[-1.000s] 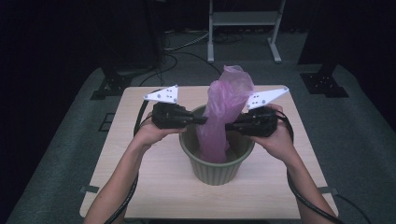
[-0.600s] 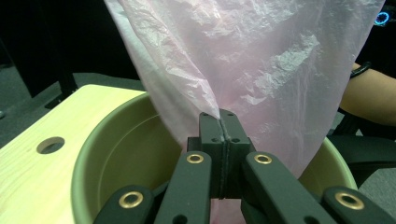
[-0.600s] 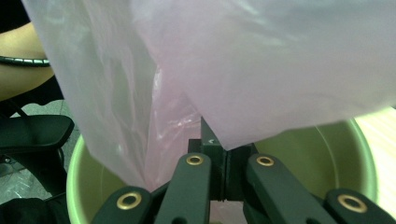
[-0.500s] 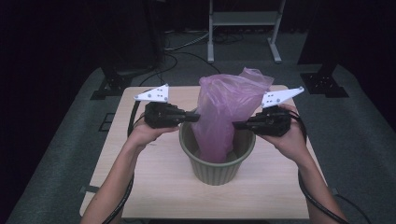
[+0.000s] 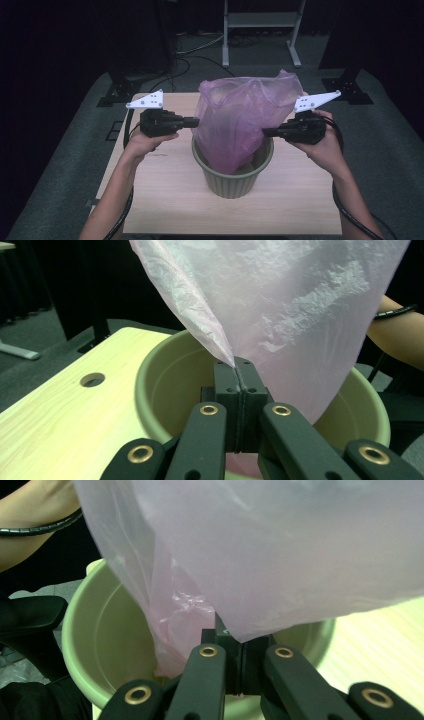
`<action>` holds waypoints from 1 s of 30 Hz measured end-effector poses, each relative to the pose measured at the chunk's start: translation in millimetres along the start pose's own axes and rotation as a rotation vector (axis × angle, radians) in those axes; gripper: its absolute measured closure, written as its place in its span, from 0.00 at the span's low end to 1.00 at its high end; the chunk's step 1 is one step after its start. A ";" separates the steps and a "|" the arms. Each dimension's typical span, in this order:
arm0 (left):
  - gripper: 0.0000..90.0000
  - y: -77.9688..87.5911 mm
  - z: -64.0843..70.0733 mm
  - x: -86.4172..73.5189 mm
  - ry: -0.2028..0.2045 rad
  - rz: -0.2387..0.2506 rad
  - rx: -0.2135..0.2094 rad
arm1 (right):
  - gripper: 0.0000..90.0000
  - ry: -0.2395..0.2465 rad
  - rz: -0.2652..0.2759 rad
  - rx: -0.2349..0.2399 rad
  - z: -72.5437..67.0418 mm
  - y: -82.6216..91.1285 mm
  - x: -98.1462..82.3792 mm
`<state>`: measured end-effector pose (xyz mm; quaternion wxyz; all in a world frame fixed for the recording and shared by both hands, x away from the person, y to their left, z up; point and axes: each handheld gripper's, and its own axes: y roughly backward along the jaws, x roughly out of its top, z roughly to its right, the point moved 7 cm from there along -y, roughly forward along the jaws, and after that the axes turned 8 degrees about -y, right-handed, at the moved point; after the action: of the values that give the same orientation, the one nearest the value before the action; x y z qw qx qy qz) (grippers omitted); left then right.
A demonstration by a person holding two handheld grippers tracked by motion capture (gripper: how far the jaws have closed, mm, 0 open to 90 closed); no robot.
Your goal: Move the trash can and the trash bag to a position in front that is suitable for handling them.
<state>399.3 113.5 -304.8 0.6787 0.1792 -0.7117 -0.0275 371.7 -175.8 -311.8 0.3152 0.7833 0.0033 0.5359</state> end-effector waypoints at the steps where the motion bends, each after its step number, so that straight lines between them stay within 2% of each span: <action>1: 1.00 2.5 -1.6 -0.9 0.002 0.002 0.007 | 1.00 -0.006 -0.001 -0.003 1.4 2.4 -0.5; 3: 1.00 7.1 -3.8 -2.6 0.015 0.011 0.018 | 1.00 -0.013 0.002 -0.006 4.0 7.0 -1.6; 8: 1.00 17.8 -7.4 -4.7 0.018 0.019 0.042 | 1.00 -0.022 0.014 -0.022 9.3 19.4 -3.2; 12: 1.00 26.7 -7.4 -7.4 0.015 0.020 0.054 | 1.00 -0.024 0.004 -0.033 11.1 29.6 -6.7; 15: 1.00 33.0 -6.9 -12.4 0.031 0.031 0.066 | 1.00 -0.030 0.001 -0.032 11.7 37.4 -11.3; 24: 1.00 43.2 -4.4 -42.1 0.073 0.029 0.080 | 1.00 -0.048 -0.059 -0.054 19.8 44.4 -38.0; 28: 1.00 42.7 -4.0 -58.4 0.100 0.034 0.079 | 1.00 -0.066 -0.100 -0.078 28.1 40.9 -52.7; 30: 1.00 42.8 -4.0 -67.2 0.118 0.038 0.081 | 1.00 -0.084 -0.110 -0.073 32.9 37.1 -60.2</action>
<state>394.9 174.0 -356.6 0.7121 0.1944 -0.6741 0.0247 361.5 -242.3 -351.2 0.3724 0.7915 0.0134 0.4844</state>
